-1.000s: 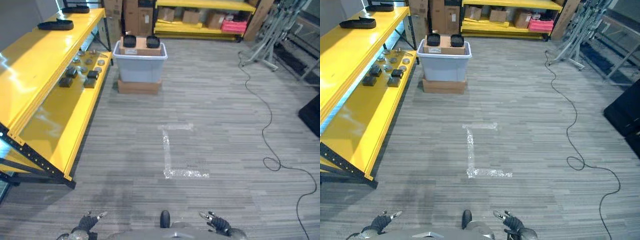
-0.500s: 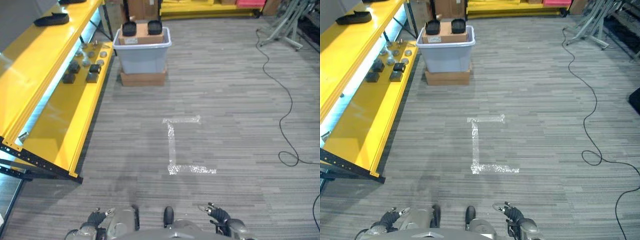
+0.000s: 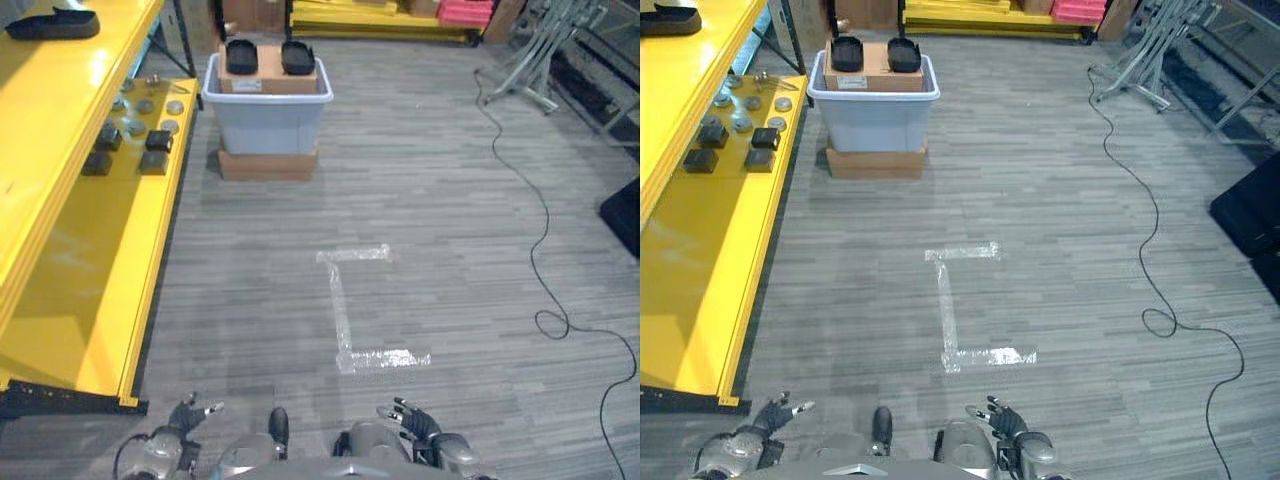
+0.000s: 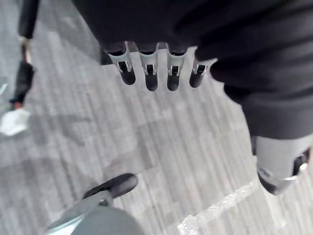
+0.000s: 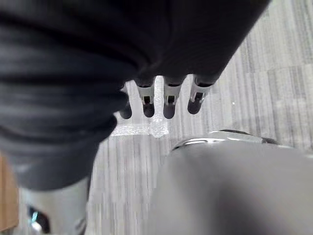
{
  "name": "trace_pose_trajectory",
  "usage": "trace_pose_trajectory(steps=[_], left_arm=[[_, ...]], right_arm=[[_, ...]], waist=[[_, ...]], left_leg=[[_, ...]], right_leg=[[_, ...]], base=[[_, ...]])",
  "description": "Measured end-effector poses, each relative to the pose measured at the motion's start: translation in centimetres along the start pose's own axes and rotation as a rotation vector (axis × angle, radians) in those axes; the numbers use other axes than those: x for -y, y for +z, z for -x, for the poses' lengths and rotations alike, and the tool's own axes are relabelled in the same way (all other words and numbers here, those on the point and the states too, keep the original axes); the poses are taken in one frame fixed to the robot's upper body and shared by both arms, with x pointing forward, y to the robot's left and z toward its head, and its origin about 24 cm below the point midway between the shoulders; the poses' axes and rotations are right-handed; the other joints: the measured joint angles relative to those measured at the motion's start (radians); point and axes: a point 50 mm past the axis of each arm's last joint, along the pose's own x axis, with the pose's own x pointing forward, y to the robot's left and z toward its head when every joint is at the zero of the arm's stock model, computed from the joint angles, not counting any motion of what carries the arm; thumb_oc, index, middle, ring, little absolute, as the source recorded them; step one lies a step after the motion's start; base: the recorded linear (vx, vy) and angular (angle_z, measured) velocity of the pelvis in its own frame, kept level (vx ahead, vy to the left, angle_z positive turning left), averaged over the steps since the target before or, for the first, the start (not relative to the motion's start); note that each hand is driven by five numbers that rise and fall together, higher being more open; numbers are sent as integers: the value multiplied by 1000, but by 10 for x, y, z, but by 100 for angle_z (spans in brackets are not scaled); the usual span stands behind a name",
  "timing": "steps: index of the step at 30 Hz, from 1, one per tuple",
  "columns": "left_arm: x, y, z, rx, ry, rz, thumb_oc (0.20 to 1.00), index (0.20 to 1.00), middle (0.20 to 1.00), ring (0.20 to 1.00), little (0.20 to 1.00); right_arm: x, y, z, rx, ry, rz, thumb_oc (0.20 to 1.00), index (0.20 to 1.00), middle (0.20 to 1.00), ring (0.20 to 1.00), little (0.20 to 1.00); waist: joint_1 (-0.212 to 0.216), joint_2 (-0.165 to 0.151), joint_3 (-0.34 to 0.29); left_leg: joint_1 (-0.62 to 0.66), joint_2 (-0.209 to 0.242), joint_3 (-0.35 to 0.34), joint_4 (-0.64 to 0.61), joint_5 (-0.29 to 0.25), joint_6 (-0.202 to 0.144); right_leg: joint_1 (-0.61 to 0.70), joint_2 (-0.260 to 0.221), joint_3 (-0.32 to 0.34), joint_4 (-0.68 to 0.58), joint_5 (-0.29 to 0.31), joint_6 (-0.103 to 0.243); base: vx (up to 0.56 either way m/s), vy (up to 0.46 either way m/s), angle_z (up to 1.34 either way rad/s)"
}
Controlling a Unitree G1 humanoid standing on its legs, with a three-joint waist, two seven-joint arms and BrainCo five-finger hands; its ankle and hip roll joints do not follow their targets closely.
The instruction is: Move parts from the plastic box to the shelf.
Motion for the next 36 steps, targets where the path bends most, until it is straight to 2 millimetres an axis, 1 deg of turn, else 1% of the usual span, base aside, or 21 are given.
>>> trace_pose_trajectory(steps=[2,4,5,9,10,11,12,14,15,16,17,18,21,23,25,28,29,30,31,33,36], left_arm=[[-5,7,-1,27,10,14,1000,1000,1000,1000,1000],[-6,8,-1,28,13,36,1000,1000,1000,1000,1000],[-6,9,-2,30,17,67,1000,1000,1000,1000,1000],[-6,14,-3,39,28,109,1000,1000,1000,1000,1000],[-5,12,-3,32,36,127,1000,1000,1000,1000,1000],[-3,12,-3,27,44,154,1000,1000,1000,1000,1000],[-2,11,-3,21,56,200,1000,1000,1000,1000,1000],[4,12,-4,3,63,257,1000,1000,1000,1000,1000],[10,14,-4,0,51,282,1000,1000,1000,1000,1000],[20,13,-4,-10,18,274,1000,1000,1000,1000,1000],[22,9,-3,-23,4,262,1000,1000,1000,1000,1000],[18,7,-3,-30,9,241,1000,1000,1000,1000,1000],[17,-5,1,-65,10,219,1000,1000,1000,1000,1000],[19,-22,6,-110,14,226,1000,1000,1000,1000,1000],[21,-33,10,-146,11,206,1000,1000,1000,1000,1000],[18,-46,14,-191,21,190,1000,1000,1000,1000,1000],[18,-51,16,-209,23,183,1000,1000,1000,1000,1000],[12,-51,16,-212,35,174,1000,1000,1000,1000,1000],[8,-46,13,-199,43,170,1000,1000,1000,1000,1000],[3,-33,8,-166,51,165,1000,1000,1000,1000,1000],[-3,-11,0,-108,57,137,1000,1000,1000,1000,1000]], right_arm=[[-3,5,0,38,3,33,1000,1000,1000,1000,1000],[-3,6,0,49,1,35,1000,1000,1000,1000,1000],[-2,7,0,53,0,36,1000,1000,1000,1000,1000],[-1,0,2,31,-3,37,1000,1000,1000,1000,1000],[0,-3,3,20,-2,45,1000,1000,1000,1000,1000],[0,-6,4,0,-1,45,1000,1000,1000,1000,1000],[-3,-16,6,-42,20,54,1000,1000,1000,1000,1000],[0,-17,6,-63,23,81,1000,1000,1000,1000,1000],[5,-16,7,-70,16,107,1000,1000,1000,1000,1000],[12,-11,6,-76,11,162,1000,1000,1000,1000,1000],[14,-9,5,-71,12,175,1000,1000,1000,1000,1000],[17,-4,5,-63,6,182,1000,1000,1000,1000,1000],[26,14,0,-29,-16,200,1000,1000,1000,1000,1000],[28,28,-3,3,-24,196,1000,1000,1000,1000,1000],[29,35,-6,8,-30,200,1000,1000,1000,1000,1000],[29,32,-6,-6,-32,190,1000,1000,1000,1000,1000],[31,27,-3,-9,-37,175,1000,1000,1000,1000,1000],[25,21,-4,-26,-30,158,1000,1000,1000,1000,1000],[21,19,-4,-30,-19,141,1000,1000,1000,1000,1000],[10,12,-5,-43,6,115,1000,1000,1000,1000,1000],[-4,8,-6,-45,41,95,1000,1000,1000,1000,1000]], waist=[[-1,-16,-11],[-8,-26,-18],[-33,-23,-19],[-62,-21,-30],[-63,-15,-42],[-65,-5,-49],[-61,-35,-67],[-39,-66,-78],[-26,-72,-82],[9,-76,-78],[11,-79,-76],[22,-76,-71],[34,-48,-54],[41,-30,-39],[77,-27,-31],[105,-60,-20],[86,-55,-32],[76,-64,-33],[71,-80,-35],[60,-76,-32],[49,-57,-27]], left_leg=[[18,-17,14,-2,-20,-9],[34,-29,15,-2,-34,1],[49,-39,1,-1,-58,4],[100,-44,-17,1,-92,10],[104,-36,-21,4,-108,-2],[112,-17,-27,18,-135,-44],[78,-25,-33,159,-156,-78],[-67,-40,-33,476,-153,-96],[-179,-40,-37,685,-88,-110],[-344,-14,-36,918,-45,-90],[-395,8,-29,944,-50,-68],[-443,32,-26,884,-47,-61],[-452,32,1,584,-28,-61],[-384,-9,-12,302,47,-53],[-364,-76,-116,121,136,-62],[-354,-87,-48,211,138,-4],[-275,-73,-36,212,104,54],[-223,-73,-44,163,58,84],[-201,-75,-42,136,61,98],[-148,-47,-56,70,85,105],[-64,-61,-73,37,34,89]], right_leg=[[-6,-2,-35,-241,24,-2],[-13,10,-10,-323,78,3],[-20,27,36,-374,144,1],[-13,47,41,-404,235,-29],[-6,67,36,-404,237,-34],[9,84,29,-390,221,-58],[74,100,20,-430,201,-87],[133,82,24,-485,188,-116],[146,78,23,-497,192,-130],[179,84,26,-518,181,-143],[203,90,24,-538,176,-151],[228,102,22,-560,155,-139],[271,122,38,-563,128,-104],[312,137,55,-557,120,-96],[351,142,88,-557,75,-86],[402,126,97,-557,35,-81],[457,152,96,-554,16,-64],[473,161,94,-530,-11,-58],[457,149,86,-494,-10,-52],[369,157,64,-286,-30,-41],[117,100,58,202,-42,0]], base=[[369,-126,-15],[397,-119,-4],[375,-141,25],[323,-198,15],[243,-202,3],[329,-289,27],[351,-316,34],[326,-264,25],[384,-159,-15],[436,-113,-15],[383,-42,-13],[379,64,6],[345,67,-14],[382,72,-34],[368,117,-43],[247,101,-43],[328,102,-1],[349,87,20],[190,46,15],[259,70,-5],[298,27,1]])
